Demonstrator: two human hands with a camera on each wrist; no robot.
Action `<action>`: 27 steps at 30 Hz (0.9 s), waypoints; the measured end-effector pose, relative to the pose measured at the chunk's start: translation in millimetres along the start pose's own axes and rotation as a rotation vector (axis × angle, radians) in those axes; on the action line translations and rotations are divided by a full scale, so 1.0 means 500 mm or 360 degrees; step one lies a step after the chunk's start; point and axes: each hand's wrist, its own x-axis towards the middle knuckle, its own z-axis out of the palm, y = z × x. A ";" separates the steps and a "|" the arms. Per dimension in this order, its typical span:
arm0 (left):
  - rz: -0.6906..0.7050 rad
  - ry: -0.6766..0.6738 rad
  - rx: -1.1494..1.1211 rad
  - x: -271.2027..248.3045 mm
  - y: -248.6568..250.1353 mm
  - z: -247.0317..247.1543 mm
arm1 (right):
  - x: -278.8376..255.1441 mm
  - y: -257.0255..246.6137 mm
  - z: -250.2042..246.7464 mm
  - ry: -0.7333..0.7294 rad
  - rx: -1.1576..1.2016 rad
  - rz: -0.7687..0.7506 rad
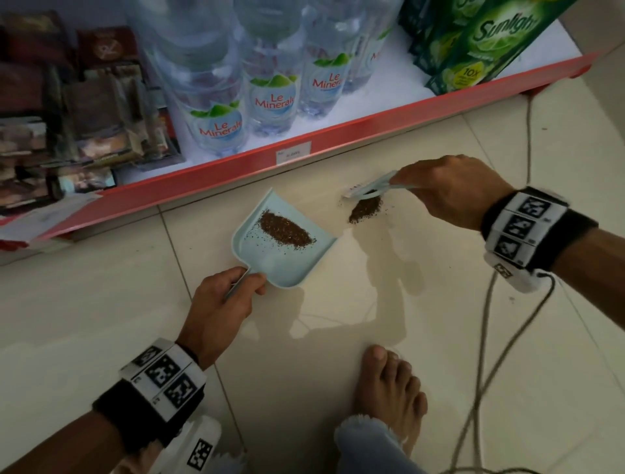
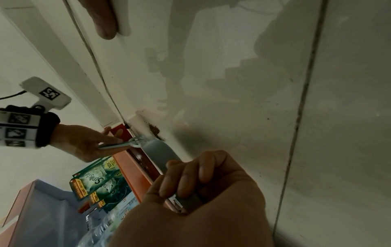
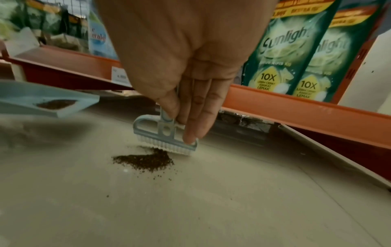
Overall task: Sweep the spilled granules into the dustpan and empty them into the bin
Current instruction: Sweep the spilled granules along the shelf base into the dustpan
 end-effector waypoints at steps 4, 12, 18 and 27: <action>-0.0029 -0.0001 0.0024 0.000 -0.012 0.002 | 0.020 -0.032 -0.012 0.0170 0.0106 -0.0134; -0.0045 0.0017 -0.0022 -0.034 -0.030 -0.001 | 0.097 -0.091 0.022 -0.0045 -0.0018 -0.0419; -0.0045 0.0018 -0.0023 -0.046 -0.031 -0.007 | -0.017 0.030 0.038 0.0017 -0.0059 -0.0393; 0.0025 -0.0103 0.0023 -0.016 -0.004 0.018 | -0.009 0.054 0.029 0.0441 -0.0127 0.0207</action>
